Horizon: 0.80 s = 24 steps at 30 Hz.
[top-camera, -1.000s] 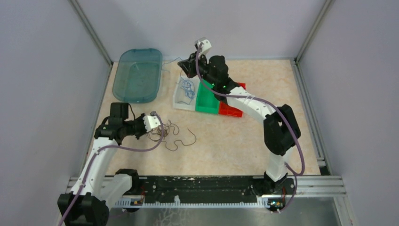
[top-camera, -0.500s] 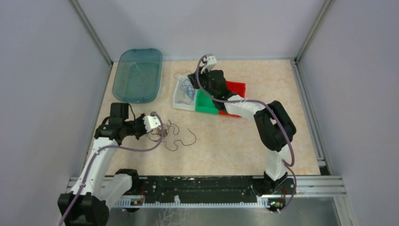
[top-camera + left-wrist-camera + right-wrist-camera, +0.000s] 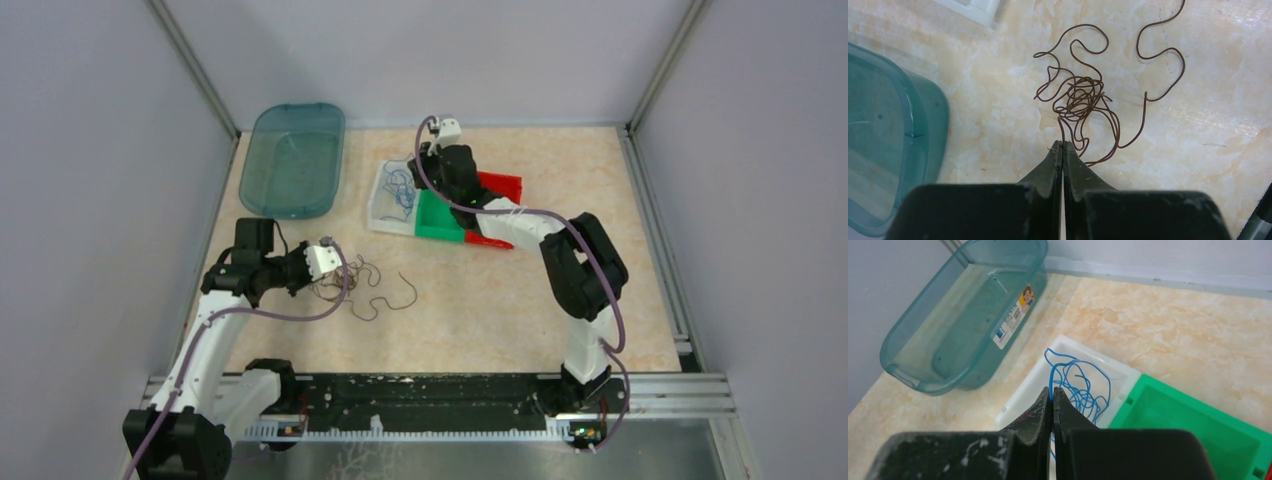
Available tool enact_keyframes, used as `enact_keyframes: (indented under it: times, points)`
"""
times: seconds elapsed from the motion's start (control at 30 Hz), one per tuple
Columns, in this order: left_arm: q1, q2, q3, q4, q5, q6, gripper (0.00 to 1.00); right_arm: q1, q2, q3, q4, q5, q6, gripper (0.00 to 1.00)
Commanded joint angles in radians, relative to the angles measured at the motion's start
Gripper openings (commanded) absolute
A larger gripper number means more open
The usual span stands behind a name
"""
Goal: Untangle the cables
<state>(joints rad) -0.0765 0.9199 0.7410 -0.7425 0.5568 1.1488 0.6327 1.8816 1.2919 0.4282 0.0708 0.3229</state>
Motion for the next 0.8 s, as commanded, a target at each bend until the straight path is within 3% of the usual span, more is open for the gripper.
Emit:
enact_keyframes:
  times: [0.0, 0.53, 0.67, 0.77]
  points:
    - [0.003, 0.002, 0.011, -0.008, 0.016, 0.017, 0.02, 0.008, 0.063, 0.097, -0.037, 0.005, -0.020, 0.00]
    - [0.004, 0.014, 0.051, -0.061, 0.087, -0.027, 0.02, 0.067, 0.325, 0.316, -0.140, 0.003, -0.058, 0.00]
    - [0.003, 0.008, 0.071, -0.072, 0.107, -0.036, 0.02, 0.076, 0.310, 0.308, -0.147, 0.044, -0.089, 0.30]
    - [0.003, 0.005, 0.081, -0.072, 0.118, -0.048, 0.02, 0.081, 0.269, 0.284, -0.131, 0.064, -0.127, 0.45]
